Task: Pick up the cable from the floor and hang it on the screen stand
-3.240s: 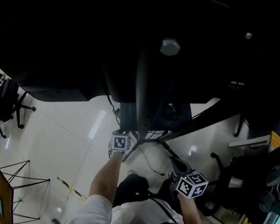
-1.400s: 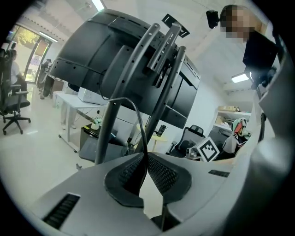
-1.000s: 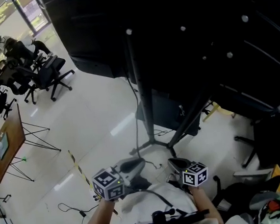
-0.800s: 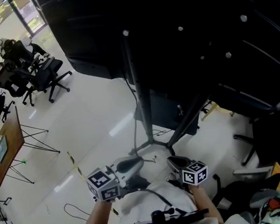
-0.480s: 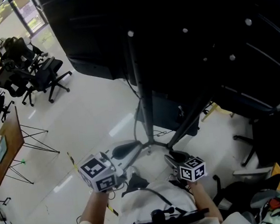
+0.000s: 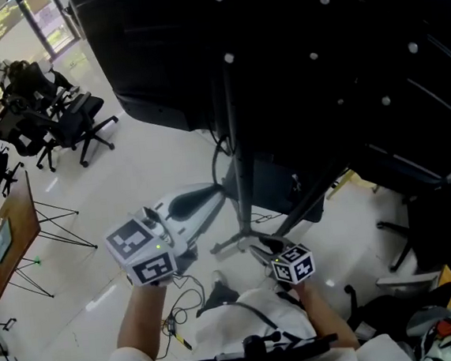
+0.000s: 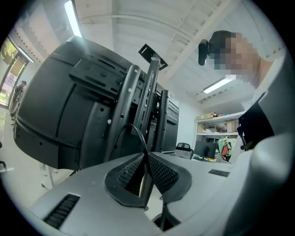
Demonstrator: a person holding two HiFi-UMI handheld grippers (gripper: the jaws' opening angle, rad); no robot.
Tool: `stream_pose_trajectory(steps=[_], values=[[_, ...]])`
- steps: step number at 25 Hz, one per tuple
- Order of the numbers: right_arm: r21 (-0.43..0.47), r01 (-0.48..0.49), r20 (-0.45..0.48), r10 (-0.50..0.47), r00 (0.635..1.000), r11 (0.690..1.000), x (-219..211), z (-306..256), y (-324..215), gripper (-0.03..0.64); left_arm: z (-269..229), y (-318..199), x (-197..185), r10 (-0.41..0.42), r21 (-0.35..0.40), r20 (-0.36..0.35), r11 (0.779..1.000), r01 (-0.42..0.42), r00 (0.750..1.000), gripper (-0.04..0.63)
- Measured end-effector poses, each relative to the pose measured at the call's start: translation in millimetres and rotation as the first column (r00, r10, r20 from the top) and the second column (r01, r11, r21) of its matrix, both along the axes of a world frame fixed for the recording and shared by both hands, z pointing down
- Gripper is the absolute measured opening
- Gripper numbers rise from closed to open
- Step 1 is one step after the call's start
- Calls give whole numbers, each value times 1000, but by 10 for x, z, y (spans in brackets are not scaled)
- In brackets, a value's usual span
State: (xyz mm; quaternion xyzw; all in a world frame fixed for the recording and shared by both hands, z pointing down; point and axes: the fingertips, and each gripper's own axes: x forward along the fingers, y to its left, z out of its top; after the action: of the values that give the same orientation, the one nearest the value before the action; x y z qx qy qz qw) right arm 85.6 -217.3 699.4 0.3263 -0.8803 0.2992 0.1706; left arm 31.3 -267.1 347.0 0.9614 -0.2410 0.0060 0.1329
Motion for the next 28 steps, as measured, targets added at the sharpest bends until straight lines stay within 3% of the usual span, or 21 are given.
stream_pose_trajectory(steps=[3, 7, 14, 17, 20, 25, 28], values=[[-27, 9, -42, -10, 999, 1000, -55, 179, 64, 245, -299, -29, -29, 22, 68, 9, 997, -22, 1000, 23], [-51, -19, -62, 15, 998, 999, -64, 324, 88, 245, -634, -24, -25, 58, 134, 8, 989, -59, 998, 23], [-24, -78, -50, 76, 996, 997, -169, 166, -141, 247, -1109, -33, -118, 124, 179, -79, 978, -108, 989, 23], [-14, -112, -52, 111, 992, 994, -163, 135, -210, 247, -1414, -42, -18, 158, 258, -76, 957, -133, 985, 21], [6, -157, -59, 157, 986, 988, -168, 89, -282, 249, -1581, -102, 54, 204, 279, -75, 944, -176, 976, 20], [55, -246, -50, 249, 967, 968, -166, -67, -458, 250, -1748, -182, 108, 295, 255, -130, 933, -256, 947, 18], [76, -303, -50, 307, 951, 950, -133, -145, -493, 250, -1923, -189, 129, 382, 217, -259, 918, -332, 887, 17]])
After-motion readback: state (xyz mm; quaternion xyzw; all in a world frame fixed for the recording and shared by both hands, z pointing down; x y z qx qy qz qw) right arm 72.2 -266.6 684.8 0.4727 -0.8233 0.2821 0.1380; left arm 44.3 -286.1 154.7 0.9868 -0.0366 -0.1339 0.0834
